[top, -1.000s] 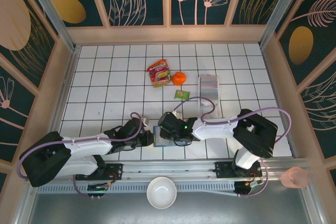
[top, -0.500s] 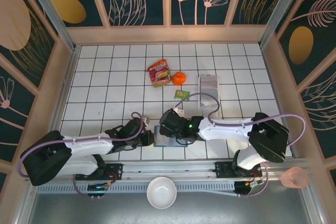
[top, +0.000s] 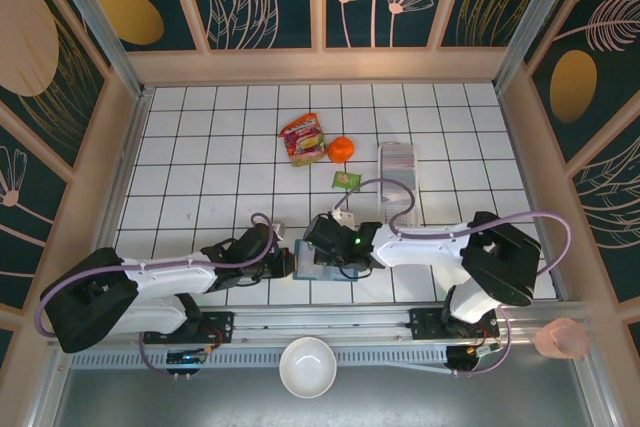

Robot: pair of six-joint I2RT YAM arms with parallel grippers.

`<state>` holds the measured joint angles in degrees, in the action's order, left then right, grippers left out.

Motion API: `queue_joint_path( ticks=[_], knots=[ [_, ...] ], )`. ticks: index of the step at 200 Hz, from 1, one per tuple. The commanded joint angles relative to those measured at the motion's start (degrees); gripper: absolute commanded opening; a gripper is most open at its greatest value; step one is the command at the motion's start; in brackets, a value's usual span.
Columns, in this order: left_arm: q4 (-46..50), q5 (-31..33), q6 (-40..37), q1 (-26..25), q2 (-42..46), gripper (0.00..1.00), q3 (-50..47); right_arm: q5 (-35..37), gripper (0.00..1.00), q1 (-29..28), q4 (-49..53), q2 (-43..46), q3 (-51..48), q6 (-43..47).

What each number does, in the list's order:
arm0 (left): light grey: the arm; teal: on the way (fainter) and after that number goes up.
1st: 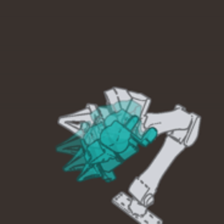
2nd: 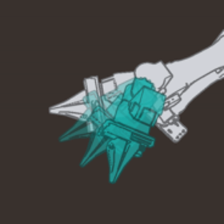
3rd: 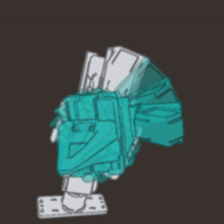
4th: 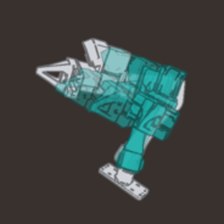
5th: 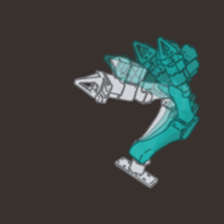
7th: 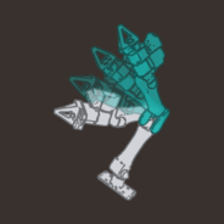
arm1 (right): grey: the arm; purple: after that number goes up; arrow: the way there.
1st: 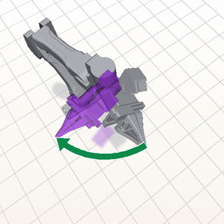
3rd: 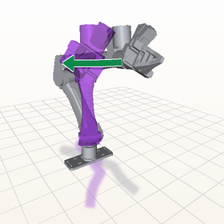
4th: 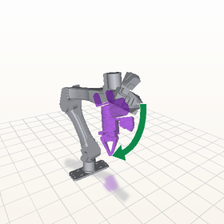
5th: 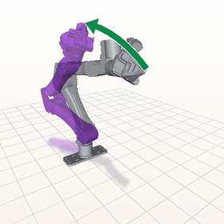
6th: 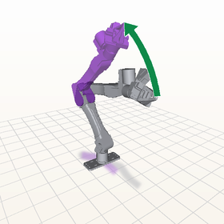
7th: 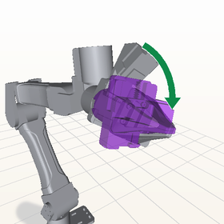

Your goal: Put the credit cards into the card holder

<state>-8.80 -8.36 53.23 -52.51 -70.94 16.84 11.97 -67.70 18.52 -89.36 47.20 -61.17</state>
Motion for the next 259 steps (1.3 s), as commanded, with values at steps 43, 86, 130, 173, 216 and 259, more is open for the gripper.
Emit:
queue_joint_path(
  ticks=[43, 86, 130, 173, 216, 259],
  knots=[
    [3.0, 0.7, 0.2, -0.4, -1.0, 0.07, 0.1, -0.2, 0.00, -0.2, 0.9, -5.1, 1.2, 1.6],
    [2.7, 0.5, 0.3, -0.3, -1.1, 0.07, 0.2, -1.6, 0.00, -0.7, -1.6, -6.1, 2.8, 2.1],
    [2.3, 0.5, 0.1, -0.4, -1.5, 0.07, 0.3, -1.2, 0.00, -1.4, -1.9, -6.1, 4.5, 2.7],
    [3.1, 1.5, 0.0, -0.3, -1.5, 0.07, 0.5, 1.2, 0.00, -1.3, 1.9, -2.0, 2.9, 2.0],
    [5.4, 3.8, 0.4, -0.4, 1.8, 0.12, 0.4, 3.9, 0.24, -1.4, 7.1, 5.8, -1.3, -0.6],
    [7.5, 5.3, 0.8, -0.3, 5.8, 0.24, 0.8, 2.6, 0.30, -1.6, 7.3, 9.1, -5.6, -3.3]
  ],
)
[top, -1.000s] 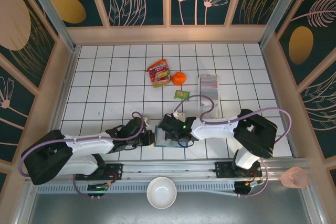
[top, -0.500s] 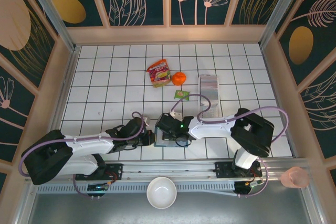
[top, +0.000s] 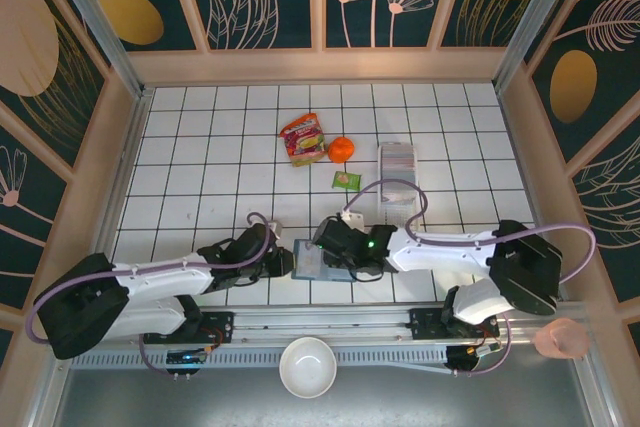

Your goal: Put the credit cards into the card holder

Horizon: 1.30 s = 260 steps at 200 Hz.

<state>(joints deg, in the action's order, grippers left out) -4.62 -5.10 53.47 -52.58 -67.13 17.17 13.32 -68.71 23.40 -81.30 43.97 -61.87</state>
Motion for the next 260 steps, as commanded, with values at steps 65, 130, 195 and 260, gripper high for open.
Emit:
queue_joint_path(
  ticks=[65, 130, 195, 260],
  knots=[
    [0.9, -1.8, -1.0, -0.3, 1.4, 0.34, 1.9, -0.8, 0.29, -2.0, -0.4, -1.7, -2.8, -3.6],
    [-1.5, -4.3, -1.7, -0.2, -0.9, 0.37, 1.7, 1.3, 0.42, -2.3, 4.5, -1.6, -1.6, -4.8],
    [-2.6, -5.2, -1.6, -0.3, -1.1, 0.50, 2.1, 4.4, 0.43, -3.3, 5.8, 0.0, -0.4, -5.9],
    [-4.2, -7.7, -1.3, -0.3, -0.2, 0.18, 4.6, 5.8, 0.39, -3.4, 10.5, 0.6, -1.0, -8.3]
  ],
)
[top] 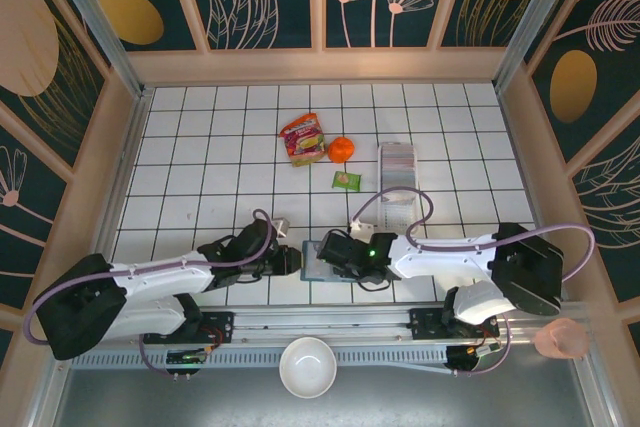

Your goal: Put the credit cards into the card holder

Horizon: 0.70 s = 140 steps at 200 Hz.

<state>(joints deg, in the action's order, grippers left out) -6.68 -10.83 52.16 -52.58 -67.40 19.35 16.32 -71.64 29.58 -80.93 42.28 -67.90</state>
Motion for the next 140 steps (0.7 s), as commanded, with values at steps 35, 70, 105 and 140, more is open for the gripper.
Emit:
queue_joint_path(
  ticks=[35, 70, 105, 140],
  knots=[
    [-4.5, -4.4, -0.2, -0.2, -3.0, 0.15, 3.9, 1.5, 0.42, -0.4, 2.6, -1.7, 0.0, -1.9],
    [-5.4, -5.5, -1.1, -0.2, -6.5, 0.14, 4.8, 0.3, 0.43, -0.5, 1.1, -3.9, -0.2, -1.6],
    [-6.8, -5.7, -1.4, -0.4, -9.6, 0.10, 4.4, -0.6, 0.43, -0.4, -0.8, -5.4, -0.1, -1.1],
    [-7.8, -5.5, -1.4, -0.5, -11.5, 0.09, 4.0, -1.5, 0.47, -0.4, -2.3, -6.5, -0.8, -1.4]
  ],
)
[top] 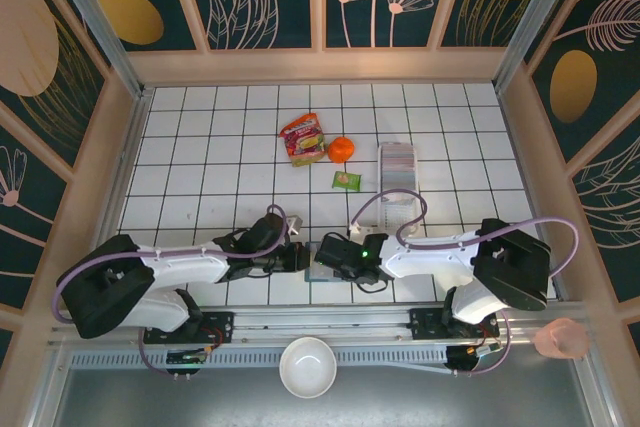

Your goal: Put the credit cards into the card holder

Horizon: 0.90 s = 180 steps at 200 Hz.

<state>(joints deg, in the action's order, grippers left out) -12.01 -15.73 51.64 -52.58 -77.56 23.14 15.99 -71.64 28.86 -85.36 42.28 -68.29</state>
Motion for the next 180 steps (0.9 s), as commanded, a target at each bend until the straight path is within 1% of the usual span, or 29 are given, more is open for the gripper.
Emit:
queue_joint_path(
  ticks=[1, 19, 26, 47, 69, 106, 180],
  knots=[
    [-2.5, -0.6, -0.9, -0.5, -1.3, 0.09, 0.2, -1.1, 0.48, -0.4, -1.6, -2.1, -0.8, -1.0],
    [-2.9, -0.6, -0.8, -0.7, -2.0, 0.09, 0.0, -1.8, 0.50, -0.3, -3.8, -2.0, -1.3, -1.1],
    [-3.0, -0.3, -0.8, -0.7, -2.1, 0.09, -0.1, -2.1, 0.53, -0.2, -5.0, -1.9, -1.4, -1.2],
    [-2.7, 0.4, -0.8, -0.7, -2.3, 0.09, -0.4, -3.3, 0.54, 0.0, -9.1, -1.4, -2.0, -1.3],
    [-2.8, 0.9, -0.6, -0.8, -2.8, 0.08, -0.7, -4.5, 0.54, 0.3, -12.5, -1.1, -3.1, -1.8],
    [-2.9, 1.5, -0.4, -0.8, -4.0, 0.08, -1.2, -4.6, 0.52, 0.3, -15.4, 0.1, -4.1, -2.8],
    [-3.7, 1.8, 0.2, -0.8, -5.6, 0.06, -1.9, -2.4, 0.48, 0.4, -20.3, 5.1, -5.9, -5.4]
  ],
)
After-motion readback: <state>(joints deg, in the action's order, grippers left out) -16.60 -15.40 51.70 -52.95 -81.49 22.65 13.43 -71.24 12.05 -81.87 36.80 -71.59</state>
